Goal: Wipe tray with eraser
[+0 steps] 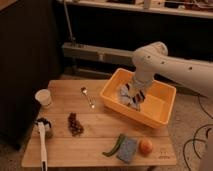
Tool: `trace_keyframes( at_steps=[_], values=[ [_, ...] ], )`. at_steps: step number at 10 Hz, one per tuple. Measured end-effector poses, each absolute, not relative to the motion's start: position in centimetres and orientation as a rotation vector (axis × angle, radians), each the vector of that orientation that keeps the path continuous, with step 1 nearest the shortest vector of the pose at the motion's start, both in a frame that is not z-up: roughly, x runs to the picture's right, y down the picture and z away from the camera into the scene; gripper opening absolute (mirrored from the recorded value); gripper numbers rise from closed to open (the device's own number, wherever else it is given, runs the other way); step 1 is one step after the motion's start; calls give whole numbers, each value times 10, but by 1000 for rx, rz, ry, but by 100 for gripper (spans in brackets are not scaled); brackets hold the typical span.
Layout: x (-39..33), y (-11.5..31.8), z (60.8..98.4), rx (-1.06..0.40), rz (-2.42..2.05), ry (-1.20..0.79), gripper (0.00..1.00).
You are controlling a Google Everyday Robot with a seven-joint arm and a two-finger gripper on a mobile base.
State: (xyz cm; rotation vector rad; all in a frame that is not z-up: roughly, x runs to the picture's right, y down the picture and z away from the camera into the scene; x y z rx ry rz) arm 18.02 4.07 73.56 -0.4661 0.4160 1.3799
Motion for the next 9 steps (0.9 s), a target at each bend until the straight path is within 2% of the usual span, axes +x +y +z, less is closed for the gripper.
trace_keyframes(
  at_steps=[4, 9],
  values=[
    [186, 87, 768, -450, 1428, 372, 0],
    [186, 90, 770, -450, 1431, 367, 0]
  ],
)
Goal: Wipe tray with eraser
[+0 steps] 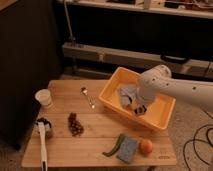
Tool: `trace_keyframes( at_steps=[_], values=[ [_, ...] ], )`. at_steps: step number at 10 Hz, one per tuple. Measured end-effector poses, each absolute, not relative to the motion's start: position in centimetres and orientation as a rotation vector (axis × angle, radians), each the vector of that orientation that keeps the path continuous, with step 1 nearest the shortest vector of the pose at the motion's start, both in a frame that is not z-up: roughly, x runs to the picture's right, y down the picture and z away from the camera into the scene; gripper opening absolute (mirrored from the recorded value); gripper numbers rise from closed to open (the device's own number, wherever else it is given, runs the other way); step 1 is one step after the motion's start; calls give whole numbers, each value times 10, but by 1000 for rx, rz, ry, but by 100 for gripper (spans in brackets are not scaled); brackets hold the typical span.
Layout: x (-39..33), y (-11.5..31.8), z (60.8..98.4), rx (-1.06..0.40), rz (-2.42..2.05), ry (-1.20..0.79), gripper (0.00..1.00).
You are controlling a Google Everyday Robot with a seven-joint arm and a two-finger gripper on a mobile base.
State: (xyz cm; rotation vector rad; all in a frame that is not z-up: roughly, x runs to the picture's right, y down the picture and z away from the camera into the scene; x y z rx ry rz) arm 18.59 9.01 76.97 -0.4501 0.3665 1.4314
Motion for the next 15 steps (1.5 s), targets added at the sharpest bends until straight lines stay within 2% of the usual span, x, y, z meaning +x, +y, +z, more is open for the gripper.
trace_keyframes(
  at_steps=[3, 7, 15],
  values=[
    [186, 87, 784, -460, 1436, 373, 0],
    [180, 61, 830, -452, 1433, 342, 0],
    [183, 62, 831, -449, 1433, 344, 0]
  ],
)
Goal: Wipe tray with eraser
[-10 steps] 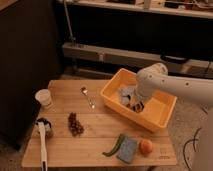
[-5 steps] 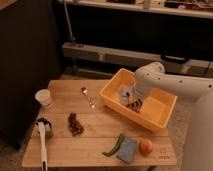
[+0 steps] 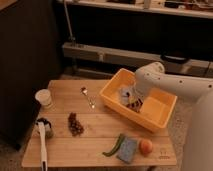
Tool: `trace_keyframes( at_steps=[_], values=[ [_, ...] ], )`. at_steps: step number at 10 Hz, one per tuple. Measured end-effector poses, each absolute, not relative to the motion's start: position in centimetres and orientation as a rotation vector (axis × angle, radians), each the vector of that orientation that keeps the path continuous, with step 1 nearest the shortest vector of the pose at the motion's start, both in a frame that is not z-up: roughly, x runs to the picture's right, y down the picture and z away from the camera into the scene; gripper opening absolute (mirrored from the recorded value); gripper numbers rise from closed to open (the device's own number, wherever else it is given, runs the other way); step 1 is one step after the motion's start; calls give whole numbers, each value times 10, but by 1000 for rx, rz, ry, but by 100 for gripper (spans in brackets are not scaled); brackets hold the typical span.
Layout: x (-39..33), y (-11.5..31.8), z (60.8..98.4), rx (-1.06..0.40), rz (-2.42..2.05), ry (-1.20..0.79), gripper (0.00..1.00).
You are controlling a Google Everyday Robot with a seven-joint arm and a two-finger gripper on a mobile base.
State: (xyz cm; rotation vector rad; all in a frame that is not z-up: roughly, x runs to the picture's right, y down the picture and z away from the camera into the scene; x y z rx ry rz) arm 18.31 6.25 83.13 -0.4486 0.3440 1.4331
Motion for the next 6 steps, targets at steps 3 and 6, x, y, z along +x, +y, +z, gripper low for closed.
trace_keyframes(
  at_steps=[3, 6],
  values=[
    [191, 60, 833, -442, 1455, 283, 0],
    [220, 65, 838, -497, 1519, 127, 0]
  ],
)
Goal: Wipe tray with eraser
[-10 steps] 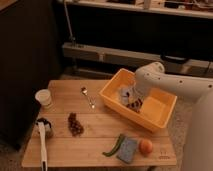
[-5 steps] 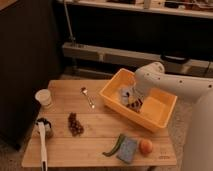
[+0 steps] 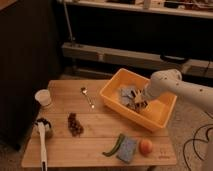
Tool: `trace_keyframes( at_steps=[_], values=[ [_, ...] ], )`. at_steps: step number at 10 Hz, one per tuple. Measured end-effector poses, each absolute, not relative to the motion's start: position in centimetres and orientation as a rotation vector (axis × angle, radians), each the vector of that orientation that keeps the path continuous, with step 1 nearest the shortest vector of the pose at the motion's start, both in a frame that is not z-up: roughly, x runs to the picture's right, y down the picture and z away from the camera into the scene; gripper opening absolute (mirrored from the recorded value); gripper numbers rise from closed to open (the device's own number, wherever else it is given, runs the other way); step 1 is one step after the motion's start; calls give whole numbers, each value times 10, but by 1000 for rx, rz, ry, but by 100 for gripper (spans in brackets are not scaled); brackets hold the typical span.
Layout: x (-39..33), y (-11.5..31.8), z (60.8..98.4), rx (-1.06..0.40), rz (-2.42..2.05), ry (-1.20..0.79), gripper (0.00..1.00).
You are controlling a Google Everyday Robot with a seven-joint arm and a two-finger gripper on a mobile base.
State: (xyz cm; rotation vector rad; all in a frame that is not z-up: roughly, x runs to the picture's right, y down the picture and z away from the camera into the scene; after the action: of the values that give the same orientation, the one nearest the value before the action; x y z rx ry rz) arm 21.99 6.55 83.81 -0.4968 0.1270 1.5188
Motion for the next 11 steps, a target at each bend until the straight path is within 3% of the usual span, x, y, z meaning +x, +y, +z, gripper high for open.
trace_keyframes(
  at_steps=[6, 11],
  values=[
    [228, 58, 846, -459, 1488, 180, 0],
    [253, 27, 883, -381, 1494, 254, 0]
  ],
)
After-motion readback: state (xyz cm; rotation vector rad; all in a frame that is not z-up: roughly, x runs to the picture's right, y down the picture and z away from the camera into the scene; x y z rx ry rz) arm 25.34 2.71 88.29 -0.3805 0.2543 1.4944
